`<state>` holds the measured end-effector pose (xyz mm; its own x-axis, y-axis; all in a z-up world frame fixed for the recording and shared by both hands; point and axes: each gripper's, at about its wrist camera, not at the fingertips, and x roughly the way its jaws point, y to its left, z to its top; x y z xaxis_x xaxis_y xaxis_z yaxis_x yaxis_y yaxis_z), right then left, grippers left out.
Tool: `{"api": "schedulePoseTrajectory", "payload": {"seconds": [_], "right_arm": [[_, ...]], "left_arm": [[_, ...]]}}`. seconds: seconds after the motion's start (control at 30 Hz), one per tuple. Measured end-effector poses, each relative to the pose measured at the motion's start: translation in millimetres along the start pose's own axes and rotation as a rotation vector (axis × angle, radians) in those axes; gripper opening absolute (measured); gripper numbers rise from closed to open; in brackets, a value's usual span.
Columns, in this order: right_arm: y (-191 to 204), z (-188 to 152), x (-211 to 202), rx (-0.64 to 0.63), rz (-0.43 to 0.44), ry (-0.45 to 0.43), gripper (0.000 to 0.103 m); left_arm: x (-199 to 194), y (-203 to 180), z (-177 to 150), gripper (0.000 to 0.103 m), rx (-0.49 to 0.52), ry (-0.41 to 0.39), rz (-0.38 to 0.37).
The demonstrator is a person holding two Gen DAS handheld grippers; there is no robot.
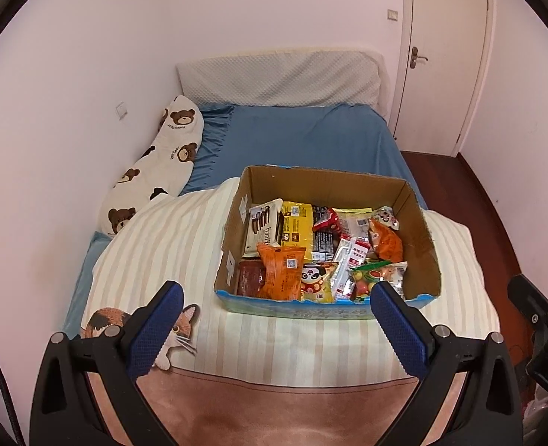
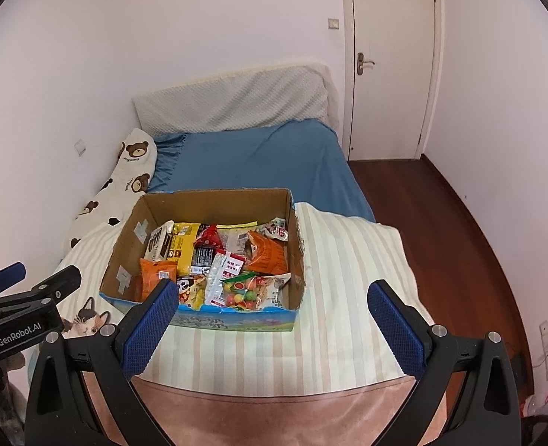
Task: Organize snacks
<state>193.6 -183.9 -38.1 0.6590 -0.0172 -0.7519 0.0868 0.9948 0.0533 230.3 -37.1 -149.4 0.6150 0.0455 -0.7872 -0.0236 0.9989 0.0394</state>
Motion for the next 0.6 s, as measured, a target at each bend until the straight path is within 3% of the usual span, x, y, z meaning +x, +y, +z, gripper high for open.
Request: {"api": "schedulePoseTrajectory", "payload": {"seconds": [0.6], "right_arm": [[3.4,-0.6,23.5,0.001,-0.010,0.034,0.103]], "left_arm": [[13.3,-4.7,1.6,0.103,0.019,0.035,-0.018]]}}
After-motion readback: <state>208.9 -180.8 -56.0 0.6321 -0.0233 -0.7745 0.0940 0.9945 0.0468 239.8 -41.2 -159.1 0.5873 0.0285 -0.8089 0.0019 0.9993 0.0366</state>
